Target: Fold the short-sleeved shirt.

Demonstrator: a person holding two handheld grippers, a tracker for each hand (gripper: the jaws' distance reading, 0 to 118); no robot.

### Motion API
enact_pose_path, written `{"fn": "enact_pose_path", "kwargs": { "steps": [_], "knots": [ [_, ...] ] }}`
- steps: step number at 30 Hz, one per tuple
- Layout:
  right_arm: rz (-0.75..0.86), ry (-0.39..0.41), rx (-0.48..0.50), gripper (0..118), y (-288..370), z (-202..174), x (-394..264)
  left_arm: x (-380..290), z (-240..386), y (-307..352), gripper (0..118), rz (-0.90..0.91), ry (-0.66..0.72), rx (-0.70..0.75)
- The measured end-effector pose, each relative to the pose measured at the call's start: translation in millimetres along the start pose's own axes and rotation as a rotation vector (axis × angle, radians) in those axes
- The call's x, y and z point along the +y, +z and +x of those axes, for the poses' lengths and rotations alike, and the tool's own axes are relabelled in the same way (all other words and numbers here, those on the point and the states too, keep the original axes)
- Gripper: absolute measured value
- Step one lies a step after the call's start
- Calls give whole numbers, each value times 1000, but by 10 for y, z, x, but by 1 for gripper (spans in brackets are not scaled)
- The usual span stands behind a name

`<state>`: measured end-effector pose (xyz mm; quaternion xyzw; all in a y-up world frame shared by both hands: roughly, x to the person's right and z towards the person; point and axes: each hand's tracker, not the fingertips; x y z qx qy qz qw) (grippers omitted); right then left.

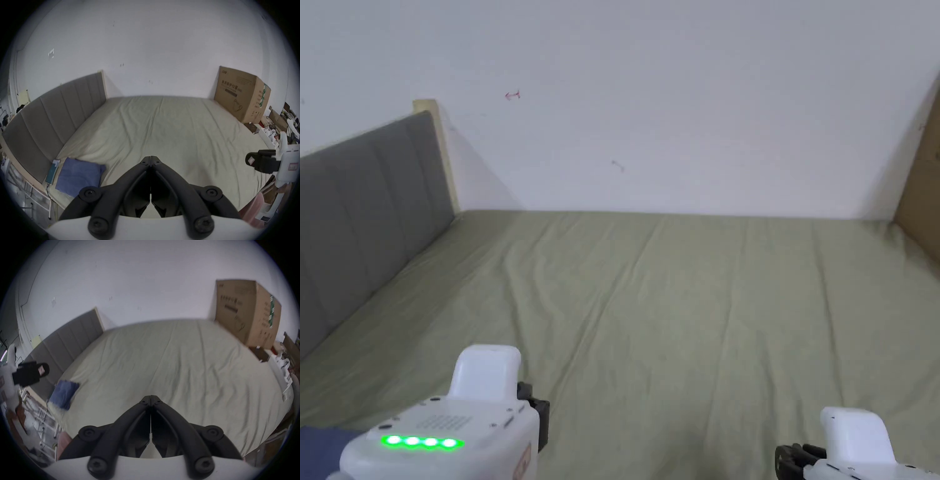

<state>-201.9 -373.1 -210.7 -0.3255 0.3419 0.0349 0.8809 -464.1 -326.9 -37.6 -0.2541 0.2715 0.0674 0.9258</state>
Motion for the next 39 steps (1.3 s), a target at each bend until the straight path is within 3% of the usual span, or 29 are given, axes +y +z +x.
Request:
{"fn": "enact_pose_path", "kwargs": {
  "steps": [3,9,13,29,31,32,34,35,37,38,39],
  "knots": [
    [138,-8,-36,0,214,8,160,40,261,134,0,71,-4,-11],
    [338,66,-131,0,533,-53,314,110,504,387,0,185,-3,18],
    [364,82,-143,0,612,-94,340,188,621,556,0,261,-45,95],
    [441,98,-148,2,845,-91,471,222,719,758,0,360,37,81],
    [449,96,-153,11,879,-93,489,239,723,762,10,366,35,87],
    [458,92,-156,25,899,-92,489,243,722,769,28,366,33,88],
    [471,90,-162,35,934,-97,483,240,709,795,41,370,36,74],
    [478,92,-162,47,946,-99,477,237,697,812,56,377,54,51],
    [481,103,-165,88,962,-112,474,244,700,816,101,374,62,37],
    [479,109,-168,106,963,-113,477,257,700,809,115,369,63,38],
    [488,108,-169,111,975,-111,469,251,703,810,117,376,60,33]
  ]
}}
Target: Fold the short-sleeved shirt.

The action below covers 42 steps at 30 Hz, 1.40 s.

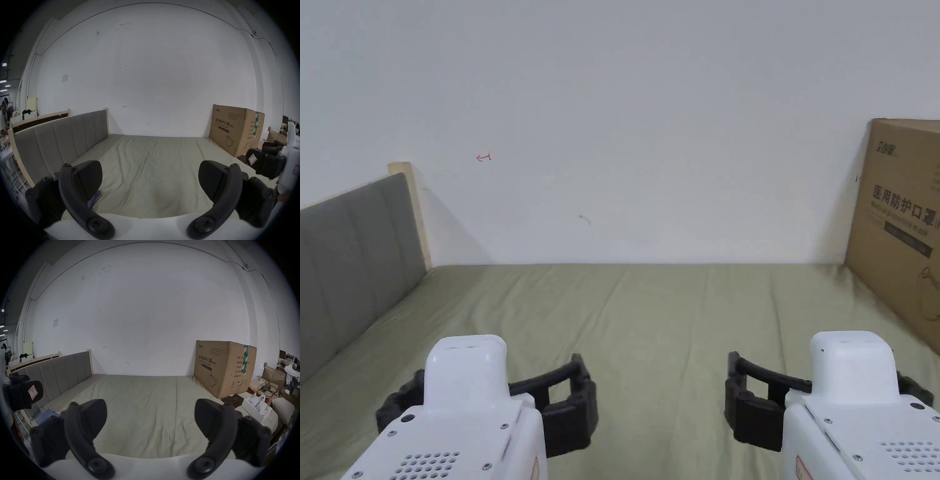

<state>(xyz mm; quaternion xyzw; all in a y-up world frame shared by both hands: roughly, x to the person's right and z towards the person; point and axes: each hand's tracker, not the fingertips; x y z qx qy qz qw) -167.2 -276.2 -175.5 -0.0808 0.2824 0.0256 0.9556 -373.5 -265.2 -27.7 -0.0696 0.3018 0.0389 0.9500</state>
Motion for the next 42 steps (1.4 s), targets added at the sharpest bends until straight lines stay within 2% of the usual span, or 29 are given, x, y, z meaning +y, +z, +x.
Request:
{"fn": "enact_pose_path", "kwargs": {
  "steps": [4,8,13,16,19,27,30,36,40,42],
  "knots": [
    [11,-21,-2,113,29,18,32,2,45,27,117,-1,-49,-21],
    [11,-15,-14,114,23,20,27,33,48,30,117,-22,-20,-73],
    [1,4,-7,114,29,7,24,110,-51,27,117,-55,124,-129],
    [-3,-1,-16,114,35,14,29,142,-1,17,117,-83,44,-45],
    [-5,-14,-19,114,47,11,41,108,7,5,117,-77,8,-85],
    [-13,-6,-24,114,7,44,-1,62,37,-16,117,-100,0,-114],
    [-18,-3,-26,114,13,42,-5,45,100,2,118,-91,-63,-50],
    [-24,-6,-29,114,39,33,-1,-20,161,58,118,-39,-58,10],
    [-23,-7,-32,114,59,28,6,-1,127,19,118,-86,-85,-93],
    [-22,-8,-32,114,57,30,7,-9,141,31,118,-77,-81,-83]
  ]
}}
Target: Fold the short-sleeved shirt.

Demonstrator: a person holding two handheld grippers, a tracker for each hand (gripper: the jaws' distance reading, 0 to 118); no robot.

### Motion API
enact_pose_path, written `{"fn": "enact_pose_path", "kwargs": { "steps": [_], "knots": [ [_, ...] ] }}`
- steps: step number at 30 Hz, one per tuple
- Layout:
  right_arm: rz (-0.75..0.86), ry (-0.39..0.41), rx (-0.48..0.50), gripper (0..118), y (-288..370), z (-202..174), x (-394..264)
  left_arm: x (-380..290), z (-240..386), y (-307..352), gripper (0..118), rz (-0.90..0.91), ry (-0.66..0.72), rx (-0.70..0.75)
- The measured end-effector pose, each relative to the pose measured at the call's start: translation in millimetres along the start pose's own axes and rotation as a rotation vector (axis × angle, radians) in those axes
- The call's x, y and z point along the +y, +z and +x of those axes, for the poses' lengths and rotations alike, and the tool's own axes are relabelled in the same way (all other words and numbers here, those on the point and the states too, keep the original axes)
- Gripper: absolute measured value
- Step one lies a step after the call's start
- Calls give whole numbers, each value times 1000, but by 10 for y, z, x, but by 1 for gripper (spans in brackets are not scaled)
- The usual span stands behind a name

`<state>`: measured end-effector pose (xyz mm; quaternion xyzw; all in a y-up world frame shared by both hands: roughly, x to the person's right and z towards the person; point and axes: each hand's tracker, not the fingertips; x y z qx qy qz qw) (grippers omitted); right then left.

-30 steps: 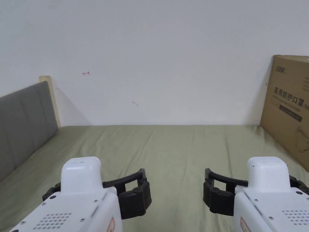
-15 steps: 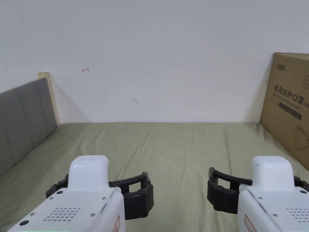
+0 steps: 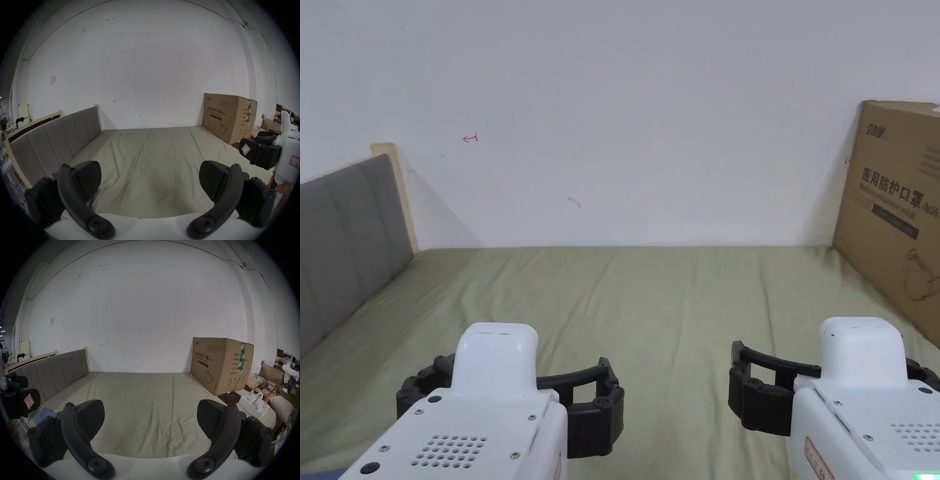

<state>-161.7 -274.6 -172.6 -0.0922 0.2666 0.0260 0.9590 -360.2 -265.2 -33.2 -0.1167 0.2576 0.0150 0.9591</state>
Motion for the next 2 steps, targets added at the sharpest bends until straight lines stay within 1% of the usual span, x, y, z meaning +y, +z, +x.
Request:
{"fn": "enact_pose_path", "kwargs": {
  "steps": [2],
  "knots": [
    [-2,1,-2,114,1,-1,2,19,23,13,118,-10,-2,22]
  ]
}}
